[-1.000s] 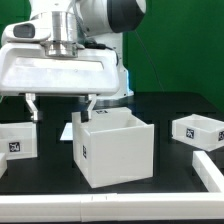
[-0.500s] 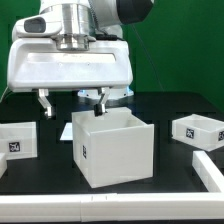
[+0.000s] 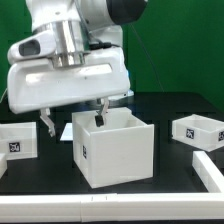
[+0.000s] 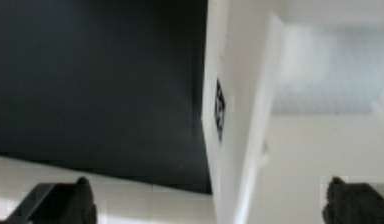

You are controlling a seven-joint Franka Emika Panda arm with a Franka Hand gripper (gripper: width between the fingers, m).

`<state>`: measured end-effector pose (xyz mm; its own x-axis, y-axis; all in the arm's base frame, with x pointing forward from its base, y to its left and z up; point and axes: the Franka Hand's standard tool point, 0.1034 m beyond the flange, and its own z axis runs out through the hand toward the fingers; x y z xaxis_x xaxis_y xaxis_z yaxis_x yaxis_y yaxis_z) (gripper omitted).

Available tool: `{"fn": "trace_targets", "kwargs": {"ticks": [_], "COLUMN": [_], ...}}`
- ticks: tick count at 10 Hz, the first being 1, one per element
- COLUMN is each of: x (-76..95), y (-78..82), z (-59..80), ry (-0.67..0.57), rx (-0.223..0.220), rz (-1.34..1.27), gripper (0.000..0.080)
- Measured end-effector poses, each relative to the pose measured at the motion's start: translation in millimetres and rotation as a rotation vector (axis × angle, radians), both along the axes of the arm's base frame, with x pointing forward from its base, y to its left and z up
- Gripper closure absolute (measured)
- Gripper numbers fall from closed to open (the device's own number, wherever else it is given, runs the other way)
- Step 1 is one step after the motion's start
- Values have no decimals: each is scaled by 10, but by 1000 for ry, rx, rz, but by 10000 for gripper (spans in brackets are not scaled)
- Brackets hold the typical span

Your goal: Assemble drawer

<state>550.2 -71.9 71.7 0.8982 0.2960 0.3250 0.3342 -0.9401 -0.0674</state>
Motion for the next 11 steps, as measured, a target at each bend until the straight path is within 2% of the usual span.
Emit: {"fn": "trace_targets", "kwargs": {"ticks": [1,4,5,6,7,9,10,11], "x": [5,9,9,9,8,8,8,8], "y": [14,21,20,20,20,21,21,21], "z": [-69,-90,-90,-90,-91,-92,-92,-92], "ry": [-17,-37,-37,-37,-37,-37,-37,-37], "rx": [-4,-7,-7,-7,-7,-7,-7,-7], "rz": [-8,-56,-57,-57,-57,-57,-57,-57], "gripper": [150,150,246,246,429,732,732,768]}}
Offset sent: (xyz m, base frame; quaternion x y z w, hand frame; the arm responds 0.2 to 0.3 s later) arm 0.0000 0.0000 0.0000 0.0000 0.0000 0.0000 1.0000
